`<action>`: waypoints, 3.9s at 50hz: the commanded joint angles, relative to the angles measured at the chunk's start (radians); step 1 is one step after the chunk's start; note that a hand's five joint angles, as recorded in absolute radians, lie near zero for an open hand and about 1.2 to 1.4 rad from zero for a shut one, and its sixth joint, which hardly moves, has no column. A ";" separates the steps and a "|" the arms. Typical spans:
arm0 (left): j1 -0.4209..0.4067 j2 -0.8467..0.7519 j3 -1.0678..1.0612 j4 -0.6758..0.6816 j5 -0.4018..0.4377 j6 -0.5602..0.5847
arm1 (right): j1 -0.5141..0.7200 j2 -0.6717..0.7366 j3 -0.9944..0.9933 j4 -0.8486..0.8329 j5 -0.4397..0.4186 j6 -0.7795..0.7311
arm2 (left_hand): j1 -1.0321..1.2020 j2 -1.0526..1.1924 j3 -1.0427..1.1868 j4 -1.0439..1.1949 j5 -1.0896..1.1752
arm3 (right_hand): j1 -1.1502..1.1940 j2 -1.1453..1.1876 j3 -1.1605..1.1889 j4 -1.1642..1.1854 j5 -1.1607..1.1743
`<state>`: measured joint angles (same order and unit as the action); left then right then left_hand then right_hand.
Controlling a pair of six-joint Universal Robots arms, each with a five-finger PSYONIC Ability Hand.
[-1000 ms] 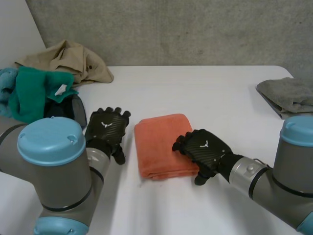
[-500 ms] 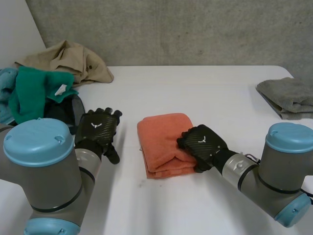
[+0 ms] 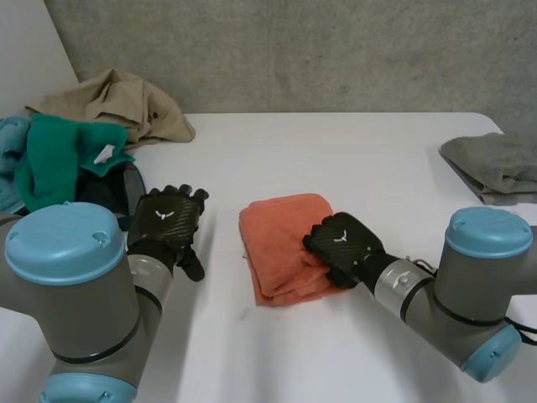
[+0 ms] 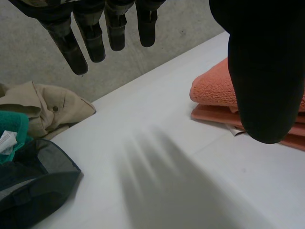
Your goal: Fold the laundry.
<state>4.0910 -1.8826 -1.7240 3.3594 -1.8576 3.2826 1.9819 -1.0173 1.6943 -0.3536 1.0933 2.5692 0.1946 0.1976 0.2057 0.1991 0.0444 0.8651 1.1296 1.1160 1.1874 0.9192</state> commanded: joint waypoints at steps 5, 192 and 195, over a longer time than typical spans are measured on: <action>0.002 -0.001 0.001 0.000 0.000 -0.001 | -0.031 0.016 -0.145 -0.005 -0.012 -0.279 | -0.020 -0.023 -0.031 -0.025 -0.044 | 0.531 0.267 0.280 0.209 0.303; -0.228 -0.170 0.305 -0.026 0.040 0.042 | -0.060 -0.245 -0.002 0.203 0.298 0.169 | 0.873 0.870 0.862 0.868 0.848 | -0.691 -0.955 -0.941 -1.013 -0.919; -0.235 -0.178 0.314 -0.044 0.043 0.043 | -0.063 -0.247 -0.005 0.203 0.298 0.169 | 0.235 0.232 0.223 0.230 0.210 | -0.691 -0.955 -0.941 -1.013 -0.919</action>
<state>3.8949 -2.0275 -1.4133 3.3521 -1.8566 3.3763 1.9434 -1.2567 1.6945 -0.1456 1.3918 2.7362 0.7810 0.8397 0.8424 0.8416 0.6633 0.1993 0.2190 0.2061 0.2311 0.0561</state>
